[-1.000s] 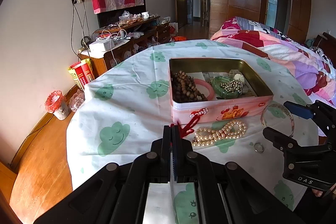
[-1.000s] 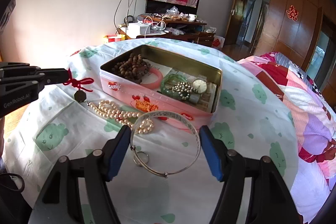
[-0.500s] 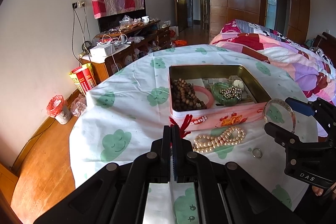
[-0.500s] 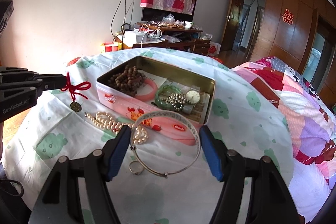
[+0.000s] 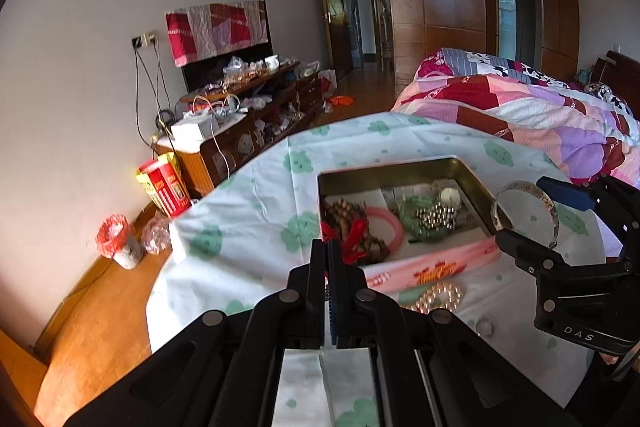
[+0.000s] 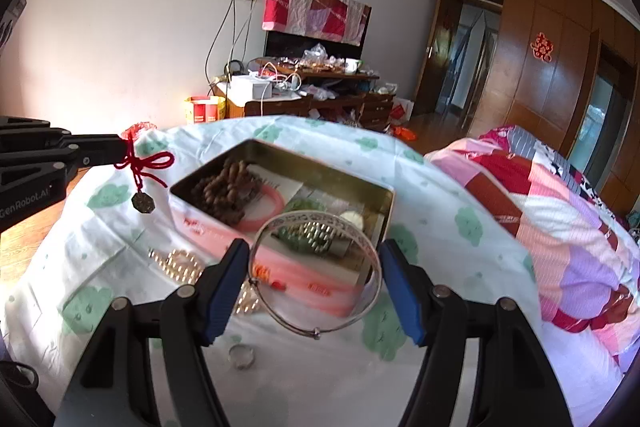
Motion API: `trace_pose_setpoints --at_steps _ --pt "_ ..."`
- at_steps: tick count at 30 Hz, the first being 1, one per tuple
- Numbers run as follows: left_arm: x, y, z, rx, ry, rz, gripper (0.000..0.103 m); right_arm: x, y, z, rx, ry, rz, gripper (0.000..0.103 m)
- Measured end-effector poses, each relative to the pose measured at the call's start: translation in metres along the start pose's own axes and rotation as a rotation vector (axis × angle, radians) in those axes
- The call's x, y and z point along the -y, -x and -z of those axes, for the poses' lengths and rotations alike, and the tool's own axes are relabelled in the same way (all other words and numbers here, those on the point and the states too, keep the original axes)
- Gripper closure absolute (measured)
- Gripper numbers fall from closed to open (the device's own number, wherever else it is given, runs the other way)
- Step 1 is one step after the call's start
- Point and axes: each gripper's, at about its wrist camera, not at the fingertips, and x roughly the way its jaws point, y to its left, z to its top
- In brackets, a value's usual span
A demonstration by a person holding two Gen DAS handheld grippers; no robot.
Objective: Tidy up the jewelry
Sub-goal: 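Carry red pendant and silver bangle into the tin and open both tools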
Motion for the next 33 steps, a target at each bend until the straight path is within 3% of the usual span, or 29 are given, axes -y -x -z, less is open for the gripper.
trace_pose_setpoints --at_steps 17,33 --pt "0.006 -0.019 -0.054 0.055 -0.075 -0.038 0.103 0.013 -0.015 -0.029 0.032 0.004 0.021 0.034" --pt "0.019 -0.063 -0.070 0.011 -0.093 -0.051 0.103 0.026 -0.050 -0.038 -0.002 -0.030 0.041 0.034"
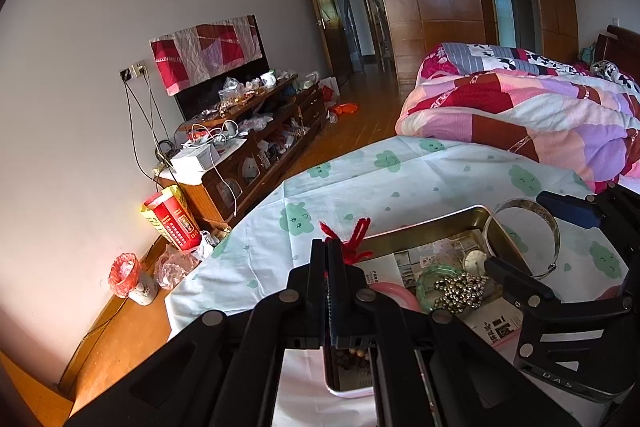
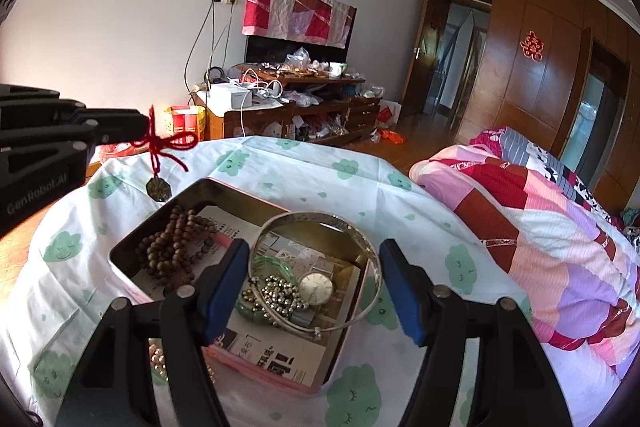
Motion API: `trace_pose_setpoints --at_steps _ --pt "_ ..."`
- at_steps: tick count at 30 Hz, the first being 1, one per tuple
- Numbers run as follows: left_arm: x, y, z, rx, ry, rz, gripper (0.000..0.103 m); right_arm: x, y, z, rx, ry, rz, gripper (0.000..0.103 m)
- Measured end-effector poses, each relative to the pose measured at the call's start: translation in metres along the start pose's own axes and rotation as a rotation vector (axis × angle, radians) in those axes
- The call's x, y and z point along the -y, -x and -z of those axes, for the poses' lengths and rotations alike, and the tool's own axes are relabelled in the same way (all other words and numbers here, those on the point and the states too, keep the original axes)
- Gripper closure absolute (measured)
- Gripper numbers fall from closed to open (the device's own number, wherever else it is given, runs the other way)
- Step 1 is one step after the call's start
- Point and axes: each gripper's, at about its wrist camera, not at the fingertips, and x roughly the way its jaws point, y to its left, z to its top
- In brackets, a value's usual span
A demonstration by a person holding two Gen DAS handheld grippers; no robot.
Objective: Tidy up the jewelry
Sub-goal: 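Carry red pendant and silver bangle into the tin and open both tools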
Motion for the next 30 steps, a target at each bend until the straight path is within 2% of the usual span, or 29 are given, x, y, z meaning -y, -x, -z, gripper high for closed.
trace_pose_setpoints --at_steps 16,20,25,28,30 --pt "0.010 -0.026 0.009 -0.059 -0.009 0.017 0.103 0.000 -0.022 0.001 -0.039 -0.009 0.008 0.034" --pt "0.011 -0.033 0.014 -0.071 -0.004 0.020 0.102 -0.002 -0.028 0.002 -0.061 -0.005 -0.006 0.034" --pt "0.009 -0.045 0.021 -0.132 0.011 0.036 0.101 -0.006 -0.037 0.009 -0.108 -0.001 -0.049 0.034" --pt "0.008 -0.045 0.026 -0.144 0.016 0.027 0.098 -0.009 -0.039 0.013 -0.123 0.003 -0.045 0.033" --pt "0.004 -0.042 0.031 -0.155 0.026 0.017 0.088 -0.008 -0.038 0.015 -0.129 -0.002 -0.043 0.032"
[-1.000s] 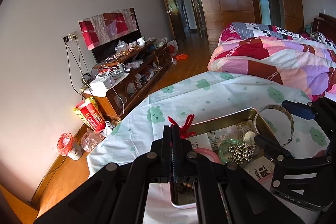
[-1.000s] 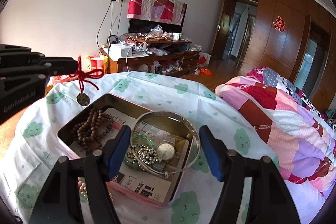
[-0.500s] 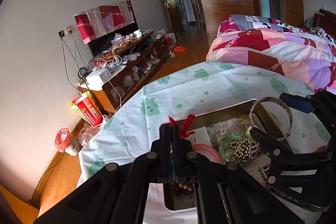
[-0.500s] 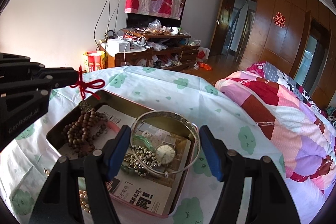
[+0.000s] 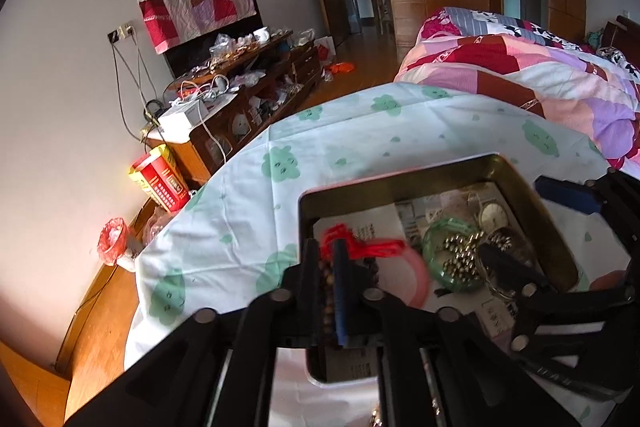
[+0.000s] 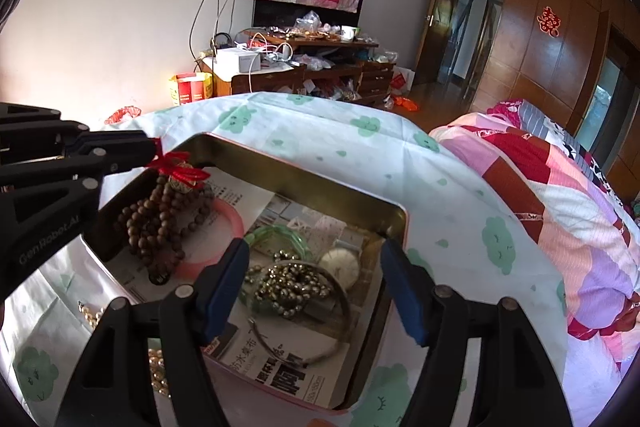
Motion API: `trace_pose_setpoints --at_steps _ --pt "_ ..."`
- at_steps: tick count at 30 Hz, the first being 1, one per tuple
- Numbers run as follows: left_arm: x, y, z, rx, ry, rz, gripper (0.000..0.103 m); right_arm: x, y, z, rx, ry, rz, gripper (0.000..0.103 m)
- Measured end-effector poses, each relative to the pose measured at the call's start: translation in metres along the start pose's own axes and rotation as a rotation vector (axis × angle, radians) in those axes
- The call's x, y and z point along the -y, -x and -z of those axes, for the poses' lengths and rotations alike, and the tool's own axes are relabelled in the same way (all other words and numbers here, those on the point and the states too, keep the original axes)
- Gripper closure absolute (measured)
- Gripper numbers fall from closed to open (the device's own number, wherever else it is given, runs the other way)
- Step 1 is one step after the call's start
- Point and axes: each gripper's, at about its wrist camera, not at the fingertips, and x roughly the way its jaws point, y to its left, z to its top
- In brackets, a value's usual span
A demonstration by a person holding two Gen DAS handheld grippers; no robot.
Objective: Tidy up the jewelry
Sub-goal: 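Carry red pendant and silver bangle into the tin and open both tools, then withdraw both open tools from the tin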
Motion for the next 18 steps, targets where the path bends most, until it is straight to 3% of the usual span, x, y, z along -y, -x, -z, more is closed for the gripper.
trace_pose_setpoints --at_steps 1,2,4,13,18 --pt "-0.001 0.001 0.002 0.001 0.006 -0.006 0.070 0.001 0.001 0.001 -0.001 -0.003 0.002 0.031" --pt "-0.005 0.005 0.006 0.007 0.015 -0.018 0.044 0.001 0.003 0.003 -0.002 -0.006 0.007 0.030" --pt "-0.012 0.014 0.017 0.035 0.041 -0.054 0.024 0.004 0.012 0.009 -0.007 -0.019 0.018 0.030" --pt "-0.036 0.034 0.086 -0.038 0.161 -0.100 0.024 -0.005 0.060 0.049 0.009 -0.044 -0.020 0.030" --pt "-0.036 0.039 0.116 -0.082 0.198 -0.115 0.024 -0.022 0.063 0.074 -0.036 -0.024 -0.061 0.031"
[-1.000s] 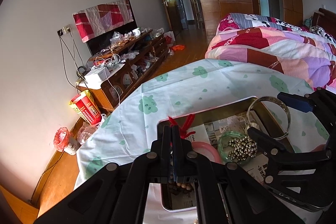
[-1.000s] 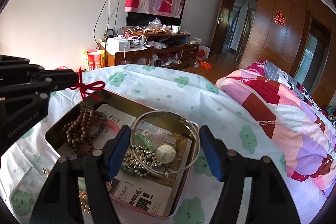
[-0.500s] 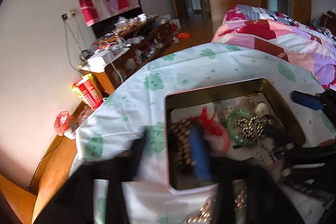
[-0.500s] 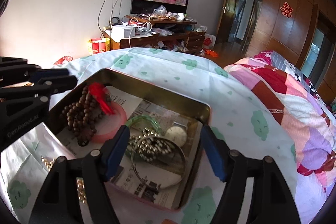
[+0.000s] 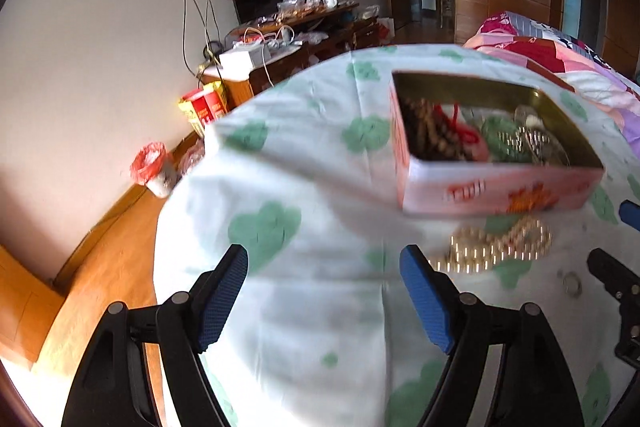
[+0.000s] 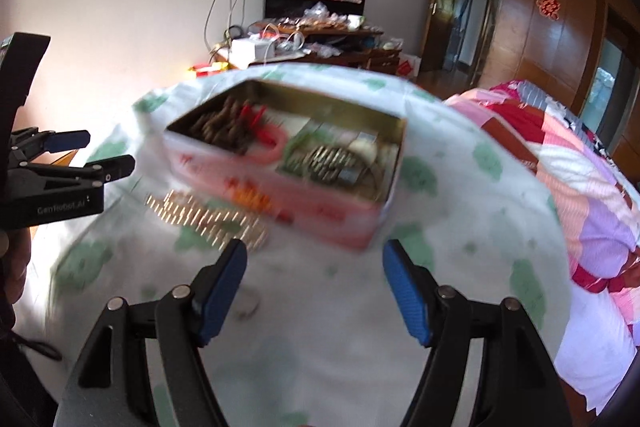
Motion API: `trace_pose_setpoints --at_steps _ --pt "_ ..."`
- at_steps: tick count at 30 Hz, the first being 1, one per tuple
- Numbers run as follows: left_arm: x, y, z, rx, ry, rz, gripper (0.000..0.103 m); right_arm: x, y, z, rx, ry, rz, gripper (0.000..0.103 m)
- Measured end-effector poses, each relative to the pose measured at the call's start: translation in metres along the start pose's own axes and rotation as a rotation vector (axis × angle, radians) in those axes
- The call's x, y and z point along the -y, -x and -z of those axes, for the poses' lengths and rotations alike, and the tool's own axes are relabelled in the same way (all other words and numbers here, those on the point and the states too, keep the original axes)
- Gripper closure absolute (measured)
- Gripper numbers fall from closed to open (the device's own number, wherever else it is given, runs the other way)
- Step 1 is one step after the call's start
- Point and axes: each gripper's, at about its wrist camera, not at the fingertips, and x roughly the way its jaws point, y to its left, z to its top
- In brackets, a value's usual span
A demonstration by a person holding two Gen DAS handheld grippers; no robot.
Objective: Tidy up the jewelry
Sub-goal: 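Withdraw both open tools from the tin, then grasp the small silver ring with the right tool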
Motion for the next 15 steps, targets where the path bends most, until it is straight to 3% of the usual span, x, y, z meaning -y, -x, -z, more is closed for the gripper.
trace_pose_setpoints --at_steps 2,5,11,15 --pt "0.001 -0.001 0.008 -0.010 -0.006 -0.008 0.024 -0.005 -0.003 0.007 -0.013 0.012 -0.003 0.031" --pt "0.000 -0.005 0.010 -0.024 0.005 -0.011 0.024 -0.011 -0.009 0.013 -0.039 0.028 -0.014 0.040" --pt "0.000 -0.006 0.014 -0.027 0.005 -0.005 0.024 -0.017 -0.011 0.017 -0.050 0.045 -0.041 0.044" --pt "0.003 -0.007 0.014 -0.030 -0.005 -0.003 0.024 -0.021 -0.014 0.020 -0.063 0.062 -0.051 0.055"
